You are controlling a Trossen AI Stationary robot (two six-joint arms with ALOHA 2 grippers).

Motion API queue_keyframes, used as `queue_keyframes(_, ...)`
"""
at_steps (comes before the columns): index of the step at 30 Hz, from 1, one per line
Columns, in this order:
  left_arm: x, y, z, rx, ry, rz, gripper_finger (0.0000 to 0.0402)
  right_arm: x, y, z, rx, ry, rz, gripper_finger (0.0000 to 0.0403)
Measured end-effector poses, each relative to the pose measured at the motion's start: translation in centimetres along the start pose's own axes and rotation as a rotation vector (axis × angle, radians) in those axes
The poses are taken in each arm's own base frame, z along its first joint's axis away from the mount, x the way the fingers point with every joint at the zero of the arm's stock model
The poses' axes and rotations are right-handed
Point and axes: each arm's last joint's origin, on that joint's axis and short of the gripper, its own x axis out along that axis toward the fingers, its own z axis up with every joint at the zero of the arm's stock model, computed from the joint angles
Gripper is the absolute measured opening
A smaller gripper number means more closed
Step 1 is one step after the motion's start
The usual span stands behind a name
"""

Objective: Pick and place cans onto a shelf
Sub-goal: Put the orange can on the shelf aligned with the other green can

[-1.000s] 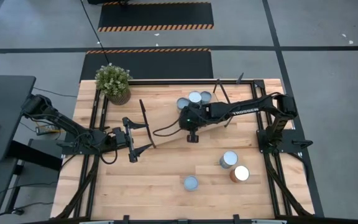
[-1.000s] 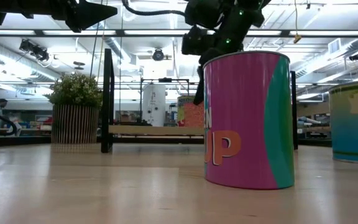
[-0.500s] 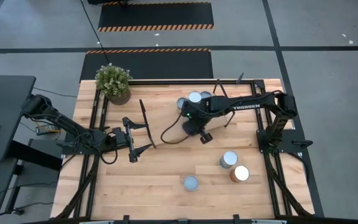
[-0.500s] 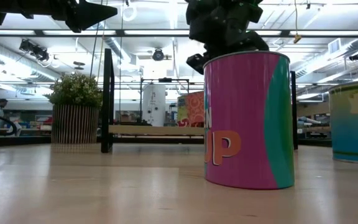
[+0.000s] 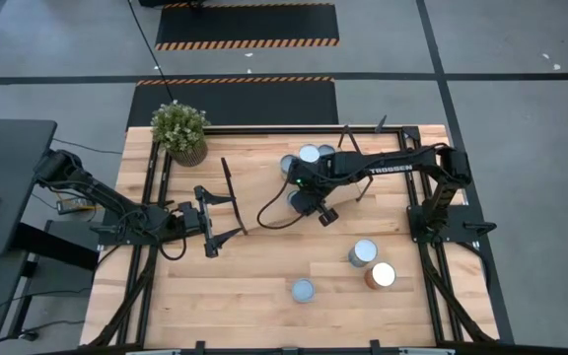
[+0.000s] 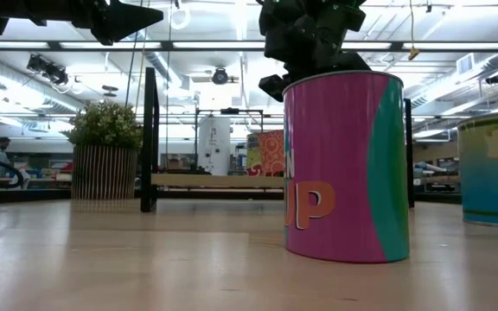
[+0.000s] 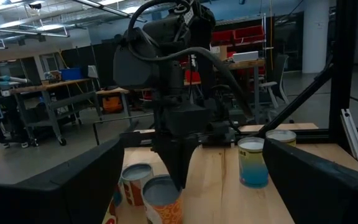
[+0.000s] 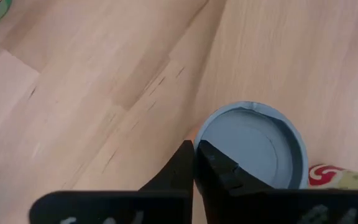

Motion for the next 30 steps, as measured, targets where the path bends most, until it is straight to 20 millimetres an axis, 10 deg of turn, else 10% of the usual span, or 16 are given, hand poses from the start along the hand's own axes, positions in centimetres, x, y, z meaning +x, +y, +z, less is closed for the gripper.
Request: queue_keyframes(30,0.0,0.0,-0.1,0.006,0.006,-0.001,0.0389,-0.8,0.8,0.5,0.135,0.098,-0.144,0.0123)
